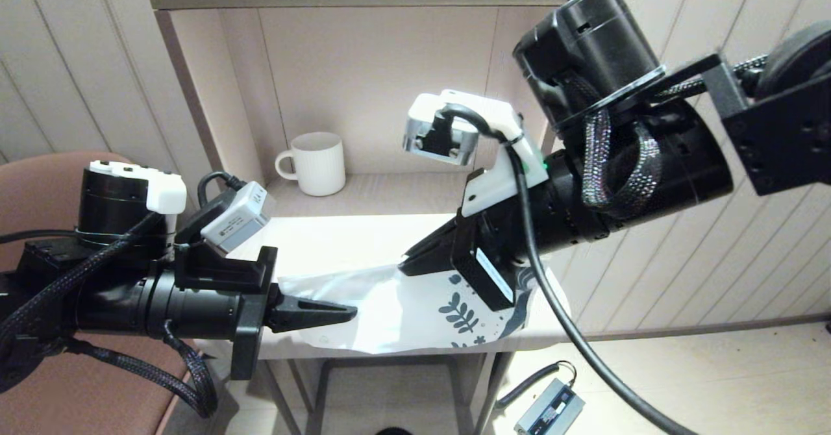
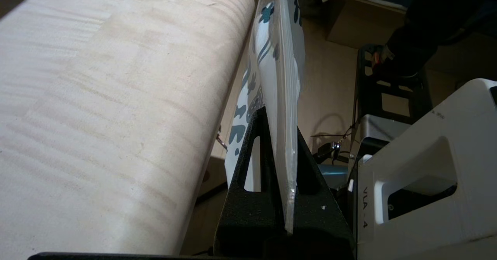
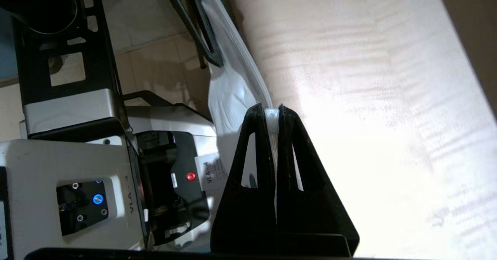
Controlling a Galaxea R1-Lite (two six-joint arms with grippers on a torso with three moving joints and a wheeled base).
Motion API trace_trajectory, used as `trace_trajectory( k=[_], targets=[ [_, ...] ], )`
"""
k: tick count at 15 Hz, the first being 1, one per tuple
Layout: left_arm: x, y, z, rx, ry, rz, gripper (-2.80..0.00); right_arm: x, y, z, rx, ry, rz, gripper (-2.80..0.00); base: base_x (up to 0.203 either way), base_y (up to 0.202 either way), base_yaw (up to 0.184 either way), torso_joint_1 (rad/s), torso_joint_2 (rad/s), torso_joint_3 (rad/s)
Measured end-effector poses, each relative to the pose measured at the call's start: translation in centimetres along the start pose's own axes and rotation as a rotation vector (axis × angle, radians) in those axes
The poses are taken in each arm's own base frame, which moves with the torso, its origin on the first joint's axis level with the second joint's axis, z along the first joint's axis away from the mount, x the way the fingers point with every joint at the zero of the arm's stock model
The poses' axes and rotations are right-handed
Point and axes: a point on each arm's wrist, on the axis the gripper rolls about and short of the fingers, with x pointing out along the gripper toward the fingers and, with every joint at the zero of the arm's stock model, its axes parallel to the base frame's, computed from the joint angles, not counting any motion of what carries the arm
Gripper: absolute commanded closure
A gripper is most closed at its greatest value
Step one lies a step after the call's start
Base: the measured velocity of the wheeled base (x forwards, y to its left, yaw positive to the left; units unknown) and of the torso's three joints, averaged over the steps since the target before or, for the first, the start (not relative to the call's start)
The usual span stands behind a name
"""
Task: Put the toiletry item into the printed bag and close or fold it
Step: Close the strorage bag and place it on the desk
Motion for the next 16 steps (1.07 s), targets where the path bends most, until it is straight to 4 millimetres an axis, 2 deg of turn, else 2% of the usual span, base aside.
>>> trace_trajectory(
  k=[9, 16],
  targets=[
    [0.0, -0.1, 0.0, -0.001, 0.000, -0.002, 0.00, -5.3, -0.8, -4.2, 0.094, 0.028, -0.063, 0.00, 0.000, 0.000, 0.000, 0.000, 0.00, 0.000],
    [0.1, -0.2, 0.0, 0.001, 0.001, -0.008, 0.00, -7.7, -0.7, -6.3, 0.138, 0.031, -0.096, 0.00, 0.000, 0.000, 0.000, 0.000, 0.00, 0.000]
  ],
)
